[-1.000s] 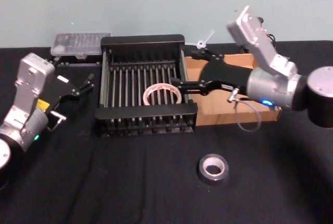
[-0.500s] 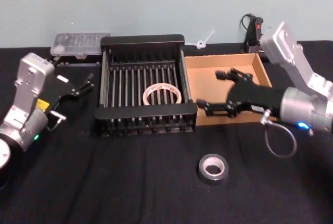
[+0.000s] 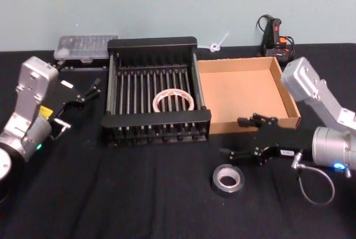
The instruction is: Pick up the white tape and place it into the black box , Pick up the silver tape and place it into the brown box.
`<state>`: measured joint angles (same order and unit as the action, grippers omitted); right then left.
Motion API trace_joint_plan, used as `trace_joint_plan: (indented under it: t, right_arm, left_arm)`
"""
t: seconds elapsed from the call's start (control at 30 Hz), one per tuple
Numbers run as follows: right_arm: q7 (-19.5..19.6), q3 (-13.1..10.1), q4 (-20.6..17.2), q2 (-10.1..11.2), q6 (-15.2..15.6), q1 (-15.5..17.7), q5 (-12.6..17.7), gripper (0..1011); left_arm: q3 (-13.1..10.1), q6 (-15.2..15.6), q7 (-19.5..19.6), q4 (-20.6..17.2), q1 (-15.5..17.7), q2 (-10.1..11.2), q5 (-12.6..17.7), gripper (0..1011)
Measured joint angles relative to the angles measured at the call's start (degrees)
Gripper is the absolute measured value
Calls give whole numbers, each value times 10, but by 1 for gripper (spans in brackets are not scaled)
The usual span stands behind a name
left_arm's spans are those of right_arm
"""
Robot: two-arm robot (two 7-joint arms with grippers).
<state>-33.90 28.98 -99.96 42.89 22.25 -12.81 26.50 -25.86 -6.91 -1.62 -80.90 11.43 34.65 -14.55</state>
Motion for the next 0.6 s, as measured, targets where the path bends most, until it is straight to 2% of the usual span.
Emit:
trace_joint_plan:
  t: [0.37,0.6]
  right_arm:
    - [5,23,21,4,16,-5,-2,1000]
    - [7,40,41,-2,21,-13,-16,1000]
  left_arm:
    - [0,0,0,0,0,0,0,1001]
    - [0,0,0,0,0,0,0,1001]
